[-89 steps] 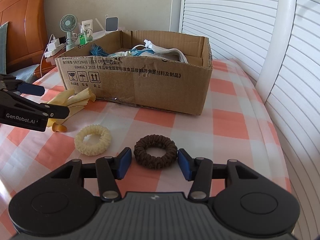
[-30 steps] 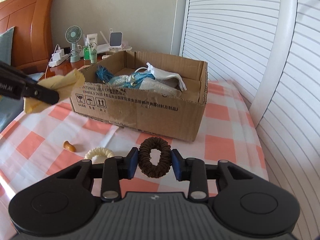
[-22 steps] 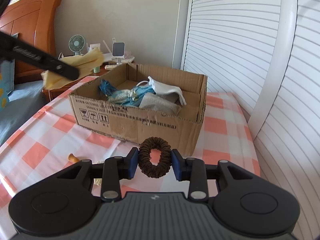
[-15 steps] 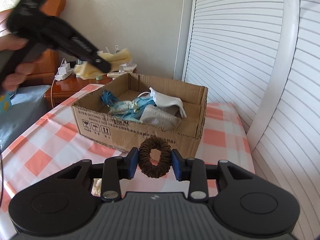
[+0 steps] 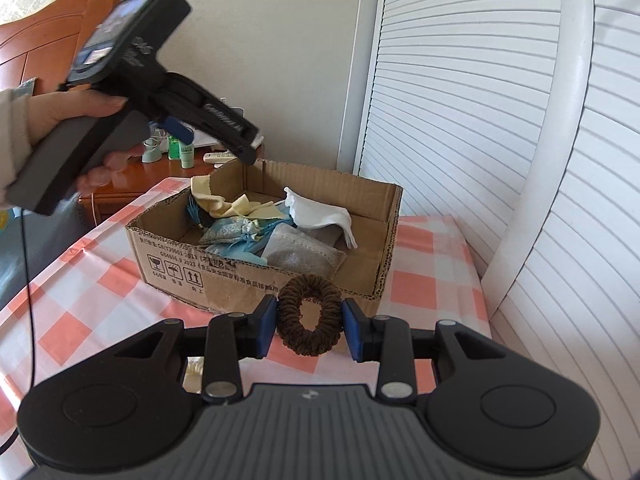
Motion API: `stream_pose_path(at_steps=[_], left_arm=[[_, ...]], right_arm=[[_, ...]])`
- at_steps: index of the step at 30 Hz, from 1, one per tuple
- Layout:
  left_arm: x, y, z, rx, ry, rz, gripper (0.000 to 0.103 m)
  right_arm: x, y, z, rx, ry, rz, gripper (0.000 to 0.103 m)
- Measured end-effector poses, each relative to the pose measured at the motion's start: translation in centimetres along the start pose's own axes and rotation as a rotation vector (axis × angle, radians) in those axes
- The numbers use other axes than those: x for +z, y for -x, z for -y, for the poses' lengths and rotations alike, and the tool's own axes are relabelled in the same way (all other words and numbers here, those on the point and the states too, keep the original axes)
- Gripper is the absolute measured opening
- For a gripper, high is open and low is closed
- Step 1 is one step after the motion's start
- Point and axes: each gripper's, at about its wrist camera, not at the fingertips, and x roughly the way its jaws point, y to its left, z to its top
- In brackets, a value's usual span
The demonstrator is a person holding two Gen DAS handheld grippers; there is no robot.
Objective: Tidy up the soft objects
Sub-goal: 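Release the yellow cloth into the box with the left gripper while the right drops the brown scrunchie in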
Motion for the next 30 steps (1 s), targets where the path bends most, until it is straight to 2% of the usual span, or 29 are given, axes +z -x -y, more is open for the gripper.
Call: stream_pose_path(at_steps=[5,14,20,24,25,27,28,29,30], left_arm=[[-2.4,3.7,1.4,0.009,-0.055,-0.016,0.094],[-7.9,11.1,3.8,0.006,-0.116,0.021,0.095],[-10.4,13.7,5.0,0.03,-0.136,0.038,0.095],[-11.1,14.2,5.1,0.002,-0.11,0.038,0.095],[-11.2,14.2,5.1,0.002,-0.113,0.037,0.095],[-11.4,14.1,5.1,0.012,-0.119,0.036,0.095],[-11.5,13.9,5.0,0.013,-0.115,0.033,0.095],[-11.5,13.9,4.8,0.009,-0.108,0.03,0.096],[-11.5,13.8,4.6,0.008,-0.097,0.028,0.096]], right_arm=[[1.0,0.1,0.4,0.001,0.001,0.023,0.04],[5.0,-1.7,1.1,-0.001,0.025,0.04,0.04],[8.3,-6.5,2.5,0.021,-0.031,-0.007,0.04],[9.6,-10.3,3.2,0.012,-0.077,-0.051,0.04],[9.8,-11.0,3.2,-0.007,-0.075,-0.06,0.044],[10.1,-11.9,3.1,-0.05,-0.064,-0.053,0.065],[10.2,-12.1,3.1,-0.065,-0.066,-0.047,0.088],[10.1,-12.2,3.3,-0.07,-0.077,-0.04,0.101],[10.2,-12.1,3.6,-0.065,-0.095,-0.031,0.103]])
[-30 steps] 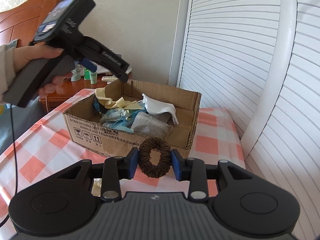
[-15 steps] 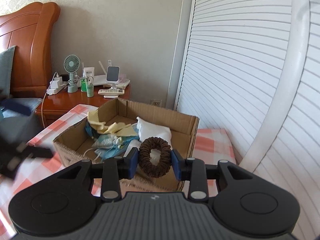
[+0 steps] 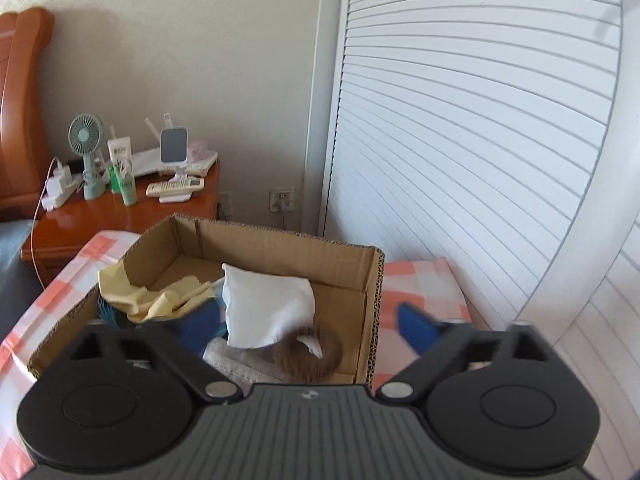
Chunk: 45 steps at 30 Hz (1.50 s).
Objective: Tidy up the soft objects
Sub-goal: 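Release the yellow cloth into the box with the left gripper while the right drops the brown scrunchie in, then move the left gripper to the small orange object while the right moves toward the cream scrunchie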
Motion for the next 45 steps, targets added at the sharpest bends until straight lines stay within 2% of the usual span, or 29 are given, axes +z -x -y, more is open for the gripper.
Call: stream_pose_path(at_steps=[7,14,22,27,31,37,45], left_arm=[[0.3,0.7,-0.9,0.018,0.039,0.016,0.099],[0.7,2.6,-1.5,0.042,0.067,0.026,0.099],[-0.4,4.4,-2.2,0.122,0.077,0.067,0.102],[-2.6,3.2,-1.9,0.147,0.104,0.059,0.102],[-4.6,1.8,-0.9,0.175,0.083,0.049,0.102],[-6.4,0.1,-0.9,0.156,0.12,0.014,0.102],[-7.3,-1.3,-1.9,0.123,0.153,-0.017,0.102]], right_arm=[[-0.5,1.2,0.6,-0.011,-0.039,-0.049,0.103],[-2.4,4.4,-0.2,-0.011,-0.024,-0.077,0.103],[-6.9,8.3,-1.7,0.012,0.006,-0.09,0.103],[-10.4,9.4,-2.7,0.013,-0.009,-0.101,0.103],[-13.1,10.0,-4.2,0.02,0.028,-0.09,0.103],[-15.7,9.3,-6.4,0.119,0.049,-0.148,0.103],[-17.0,6.1,-8.0,0.076,0.077,-0.202,0.103]])
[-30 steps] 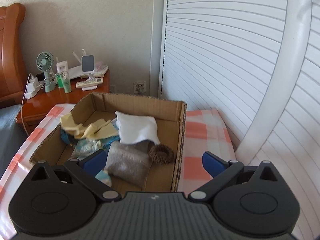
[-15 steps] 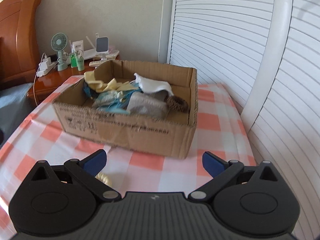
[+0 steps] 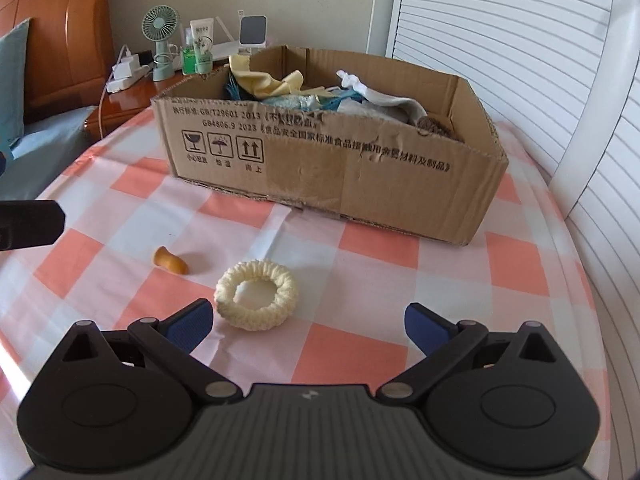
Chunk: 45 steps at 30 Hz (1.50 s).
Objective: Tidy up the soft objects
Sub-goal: 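Move the left gripper to the small orange object while the right moves toward the cream scrunchie, then grasp the small orange object with the left gripper while the right grasps the cream scrunchie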
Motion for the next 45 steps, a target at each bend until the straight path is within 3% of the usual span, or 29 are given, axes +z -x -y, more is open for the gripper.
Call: stream_pose_path(at_steps=[7,16,28,40,42,44,45], left_arm=[[-0.4,-1.7,0.1,-0.021,0.003,-0.041,0.102],[-0.5,-3.6,1.0,-0.052,-0.001,-0.075,0.102],[-1.0,-8.0,3.2,-0.029,-0.028,-0.119,0.102],[-1.2,-8.5,2.4,0.022,-0.041,-0.07,0.102],[-1.2,-8.3,2.4,0.015,-0.067,-0.063,0.097],[-1.2,-8.0,2.5,-0.008,-0.08,-0.057,0.084],[-1.2,-7.9,2.6,-0.029,-0.078,-0.056,0.073]], right_arm=[[0.2,-1.0,1.1,-0.006,-0.051,0.009,0.103],[-0.2,-1.2,4.8,-0.098,-0.112,0.002,0.103],[-0.4,-0.9,5.7,-0.068,-0.08,-0.02,0.103],[-0.6,-0.8,5.7,-0.064,-0.076,-0.011,0.103],[-0.5,-0.8,5.7,-0.064,-0.076,-0.01,0.103],[-0.6,-0.8,5.7,-0.064,-0.076,-0.01,0.103],[-0.6,-0.8,5.7,-0.064,-0.076,-0.01,0.103]])
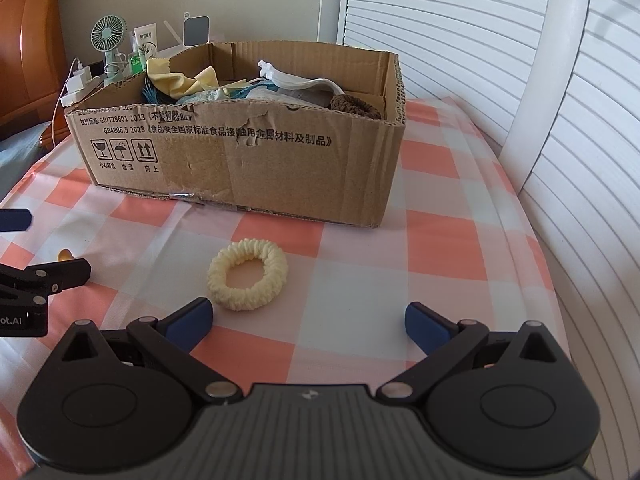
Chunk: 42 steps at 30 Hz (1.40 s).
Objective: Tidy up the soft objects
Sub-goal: 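Grasp the small orange object with the left gripper while the right grasps the cream scrunchie, then carry the orange object into the box and open the left gripper while the right drops the cream scrunchie in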
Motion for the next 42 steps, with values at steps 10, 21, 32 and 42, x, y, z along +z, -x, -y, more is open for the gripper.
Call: stream_pose_path(at_steps=[10,21,32,42], left_arm=[[-0.1,0.7,1.7,-0.089,-0.053,0.024,0.023],[-0.3,0.9,1.9,-0.101,-0.037,0.018,0.021],[-0.3,0.8,1.7,-0.111,-0.026,0.014,0.021],[-0.3,0.7,1.6,-0.118,-0.02,0.016,0.021]], right_arm=[[0.0,0.0,0.0,0.001,0.0,0.0,0.103],[-0.2,0.1,-0.3,0.026,0.025,0.015,0.103],[0.7,0.0,-2.4,0.107,0.108,0.047,0.082],[1.3,-0.3,-3.3,0.095,0.119,0.064,0.067]])
